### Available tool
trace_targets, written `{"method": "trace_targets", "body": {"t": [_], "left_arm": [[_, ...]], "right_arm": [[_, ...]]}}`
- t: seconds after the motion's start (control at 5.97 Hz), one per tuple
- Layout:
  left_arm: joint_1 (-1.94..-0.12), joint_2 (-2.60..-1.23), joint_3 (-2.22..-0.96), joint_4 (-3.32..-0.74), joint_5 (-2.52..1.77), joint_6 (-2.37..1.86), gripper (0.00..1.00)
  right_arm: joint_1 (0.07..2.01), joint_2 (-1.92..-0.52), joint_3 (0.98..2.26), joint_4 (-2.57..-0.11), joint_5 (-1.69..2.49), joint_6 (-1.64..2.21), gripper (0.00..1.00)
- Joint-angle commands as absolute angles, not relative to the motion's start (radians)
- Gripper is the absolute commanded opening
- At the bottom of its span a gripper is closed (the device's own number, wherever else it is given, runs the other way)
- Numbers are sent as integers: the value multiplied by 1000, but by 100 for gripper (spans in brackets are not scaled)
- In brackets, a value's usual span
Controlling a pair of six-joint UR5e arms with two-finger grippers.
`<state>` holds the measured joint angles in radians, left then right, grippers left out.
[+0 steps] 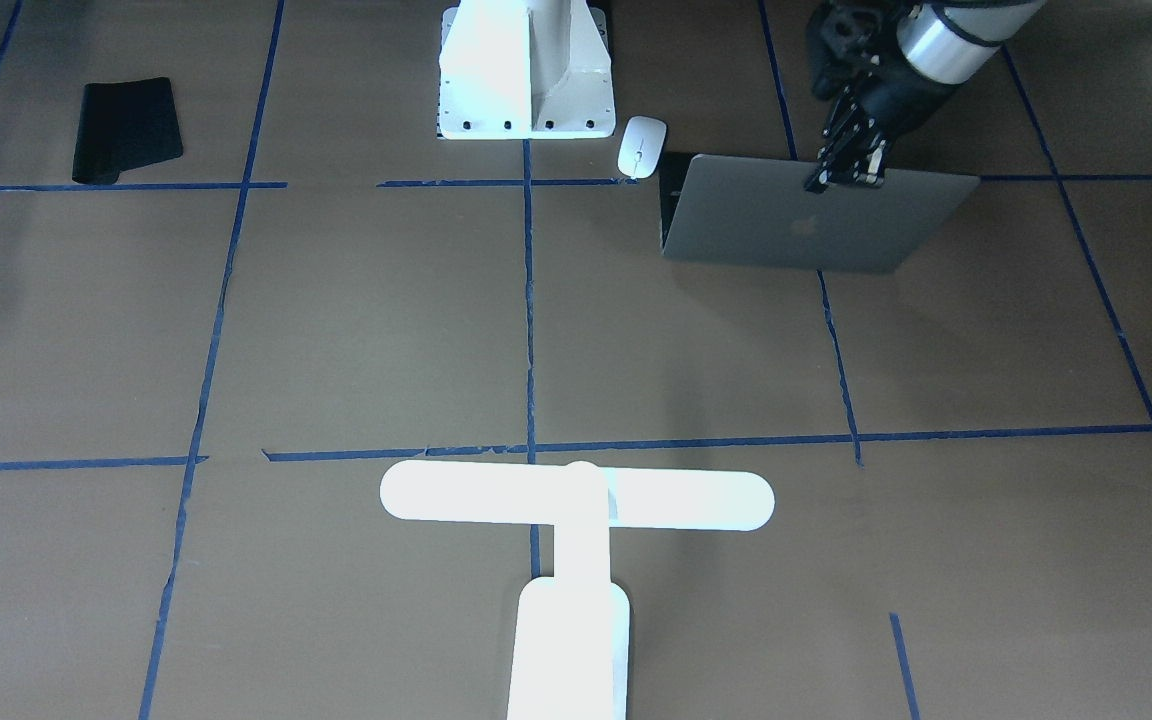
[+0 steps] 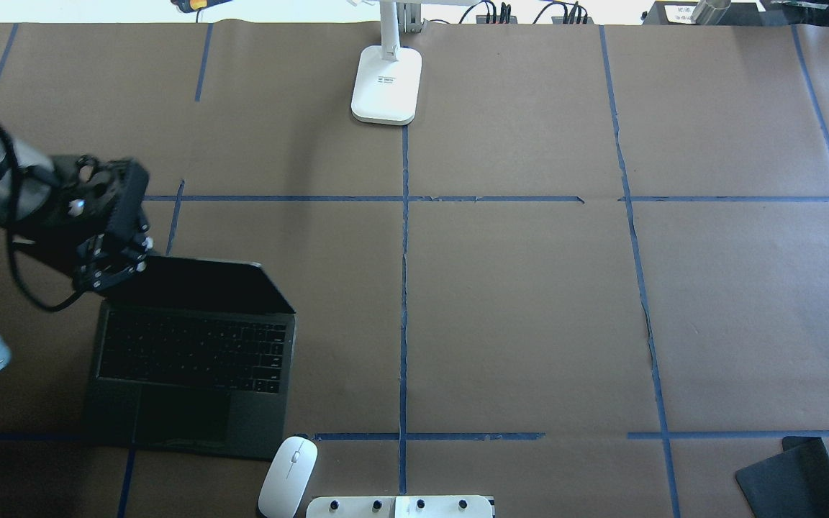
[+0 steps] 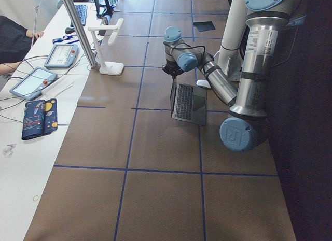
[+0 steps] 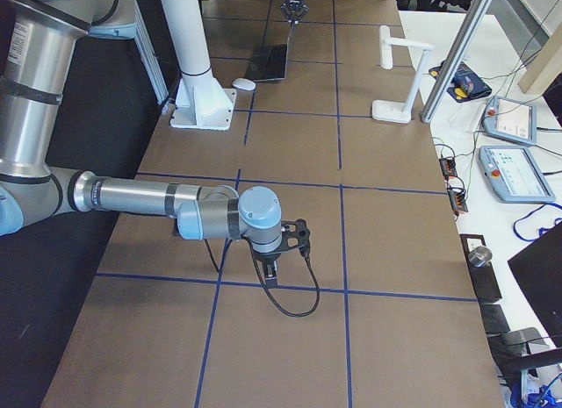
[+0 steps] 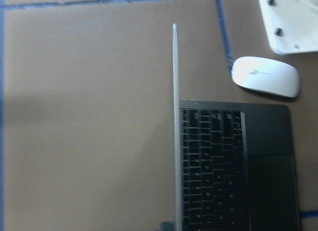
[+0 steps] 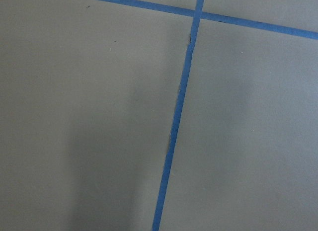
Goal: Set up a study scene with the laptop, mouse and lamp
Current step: 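Carry the laptop with the left gripper toward the white lamp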
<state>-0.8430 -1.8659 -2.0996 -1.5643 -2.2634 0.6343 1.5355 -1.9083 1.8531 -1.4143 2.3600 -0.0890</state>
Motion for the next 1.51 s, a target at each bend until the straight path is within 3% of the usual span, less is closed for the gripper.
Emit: {"method": "trace_targets", "body": {"t": [0.0,0.67,1.01,1.34], "left_arm": [[-851,-2075,-1957,-1520,-2211,626,0],[-853,-2392,-1613,-1557,-2137,627,0],[-854,-2433,-1463,-1707,-2100,626,0],[-882,-2466,-1418,-1732,-2089,606,0]], "right_arm": [[1536,-1908,1853,-1414,2362,-89,100],[1536,-1908,1853,-1414,2362,-89,100],[1536,-1908,1853,-1414,2361,-89,100],[1536,-1908,1853,-1414,2362,-89,100]]}}
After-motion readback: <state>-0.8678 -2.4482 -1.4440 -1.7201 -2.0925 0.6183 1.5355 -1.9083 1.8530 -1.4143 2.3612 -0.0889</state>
